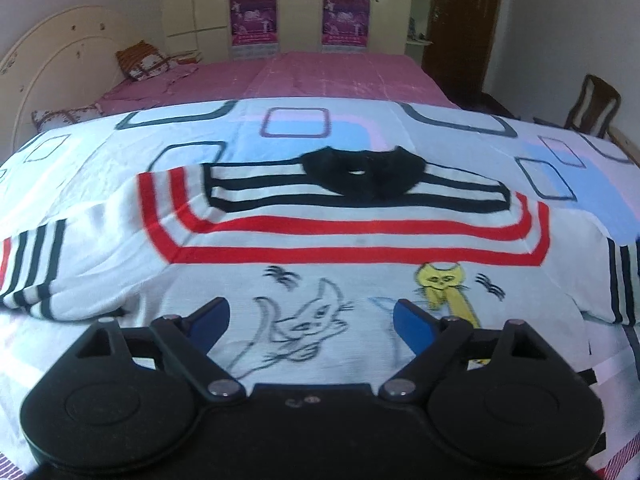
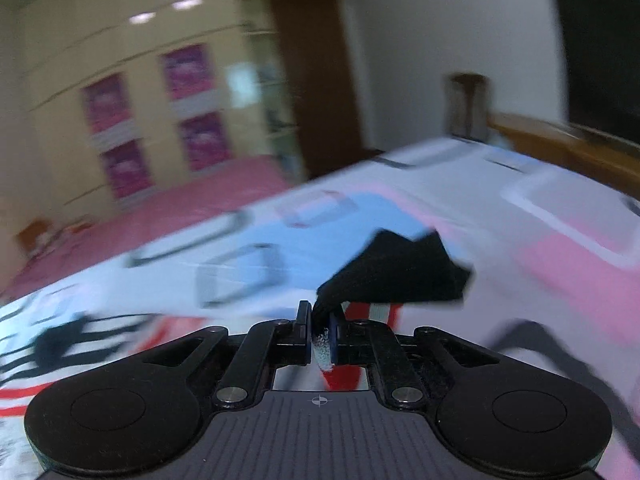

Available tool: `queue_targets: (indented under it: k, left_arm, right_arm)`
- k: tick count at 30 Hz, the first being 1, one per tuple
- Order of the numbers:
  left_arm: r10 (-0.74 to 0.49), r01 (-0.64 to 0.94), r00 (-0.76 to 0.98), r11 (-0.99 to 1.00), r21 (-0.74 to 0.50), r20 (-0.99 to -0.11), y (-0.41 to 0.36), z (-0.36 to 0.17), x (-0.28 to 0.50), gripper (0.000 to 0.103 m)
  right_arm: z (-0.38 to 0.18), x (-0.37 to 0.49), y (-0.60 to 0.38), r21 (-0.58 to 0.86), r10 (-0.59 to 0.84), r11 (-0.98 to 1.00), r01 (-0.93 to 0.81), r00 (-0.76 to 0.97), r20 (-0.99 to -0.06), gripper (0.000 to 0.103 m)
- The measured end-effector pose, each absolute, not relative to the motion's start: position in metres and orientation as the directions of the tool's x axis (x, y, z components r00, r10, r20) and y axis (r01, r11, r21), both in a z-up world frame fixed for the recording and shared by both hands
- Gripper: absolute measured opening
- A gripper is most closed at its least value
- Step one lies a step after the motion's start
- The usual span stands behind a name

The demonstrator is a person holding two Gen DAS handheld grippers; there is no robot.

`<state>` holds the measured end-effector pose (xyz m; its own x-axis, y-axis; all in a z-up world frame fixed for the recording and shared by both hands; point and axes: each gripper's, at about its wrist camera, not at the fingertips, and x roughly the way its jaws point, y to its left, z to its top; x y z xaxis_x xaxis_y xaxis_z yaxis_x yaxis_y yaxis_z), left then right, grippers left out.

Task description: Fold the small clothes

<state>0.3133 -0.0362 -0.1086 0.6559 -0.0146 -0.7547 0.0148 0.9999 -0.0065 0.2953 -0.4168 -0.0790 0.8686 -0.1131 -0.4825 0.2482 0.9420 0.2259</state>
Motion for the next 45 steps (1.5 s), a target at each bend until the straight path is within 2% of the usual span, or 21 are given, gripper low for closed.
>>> queue_targets:
  k: [5,10,17,19,21,24,26,28,30,33,34,36,37,38,41,42,45]
  left_arm:
    - [0.021,-0.032,0.674,0.999,-0.001,-0.739,-0.001,-0.103,0.306,0.088]
    - [0.046,-0.067,0.673,0.998,0.001,-0.739,0.033,-0.103,0.301,0.088]
    - [0.002,-0.056,0.664,0.997,-0.046,-0.748,0.052,-0.105,0.304,0.089]
    - [-0.039,-0.035,0.664,0.996,-0.083,-0.747,0.050,-0.107,0.307,0.089]
    - [-0.098,-0.002,0.650,0.991,-0.130,-0.754,0.042,-0.110,0.313,0.089]
    - [-0.203,0.055,0.623,0.975,-0.216,-0.756,0.027,-0.119,0.324,0.086]
    - [-0.260,0.089,0.596,0.961,-0.260,-0.759,0.013,-0.128,0.333,0.079]
    - [-0.294,0.108,0.563,0.953,-0.284,-0.772,-0.003,-0.139,0.345,0.077]
    - [-0.301,0.111,0.546,0.951,-0.288,-0.782,-0.015,-0.149,0.355,0.075]
    - [-0.302,0.123,0.541,0.952,-0.282,-0.785,-0.029,-0.162,0.368,0.066]
    - [-0.305,0.129,0.539,0.951,-0.280,-0.785,-0.032,-0.164,0.371,0.059]
    - [-0.305,0.137,0.557,0.951,-0.277,-0.772,-0.037,-0.169,0.374,0.054]
    - [-0.308,0.145,0.564,0.950,-0.275,-0.767,-0.038,-0.169,0.374,0.046]
    - [-0.322,0.162,0.568,0.946,-0.281,-0.757,-0.039,-0.170,0.375,0.032]
    - [-0.348,0.174,0.564,0.937,-0.304,-0.749,-0.041,-0.173,0.380,0.014]
    - [-0.363,0.182,0.562,0.931,-0.317,-0.744,-0.042,-0.172,0.380,0.011]
    - [-0.411,0.196,0.582,0.908,-0.369,-0.701,-0.035,-0.158,0.380,0.009]
  right_arm:
    - [-0.077,0.323,-0.320,0.243,0.081,0.969,0.043,0.874,-0.478,0.008]
    - [-0.107,0.341,-0.234,0.291,0.241,0.953,-0.089,0.805,-0.542,0.008]
    - [-0.143,0.342,-0.177,0.314,0.306,0.941,-0.125,0.711,-0.634,0.009]
    - [-0.138,0.342,-0.178,0.313,0.312,0.940,-0.133,0.705,-0.637,0.029]
    - [-0.129,0.336,-0.184,0.307,0.304,0.943,-0.132,0.721,-0.623,0.038]
    - [-0.114,0.328,-0.200,0.283,0.269,0.952,-0.114,0.752,-0.601,0.038]
    - [-0.108,0.318,-0.216,0.247,0.225,0.965,-0.090,0.768,-0.600,0.038]
    - [-0.106,0.309,-0.229,0.201,0.170,0.978,-0.058,0.777,-0.606,0.038]
    - [-0.107,0.298,-0.248,0.165,0.114,0.986,-0.014,0.777,-0.619,0.038]
    - [-0.113,0.287,-0.273,0.148,0.057,0.988,0.051,0.764,-0.642,0.038]
    - [-0.116,0.284,-0.280,0.148,0.046,0.987,0.068,0.758,-0.651,0.038]
    - [-0.122,0.282,-0.291,0.145,0.023,0.984,0.099,0.744,-0.668,0.038]
    - [-0.125,0.281,-0.296,0.145,0.017,0.983,0.110,0.738,-0.674,0.038]
    - [-0.128,0.281,-0.300,0.146,0.012,0.982,0.120,0.732,-0.681,0.038]
    - [-0.137,0.284,-0.309,0.157,0.001,0.976,0.152,0.719,-0.695,0.038]
    - [-0.139,0.286,-0.311,0.159,-0.003,0.974,0.159,0.716,-0.699,0.038]
    - [-0.144,0.290,-0.314,0.161,-0.002,0.973,0.163,0.710,-0.705,0.038]
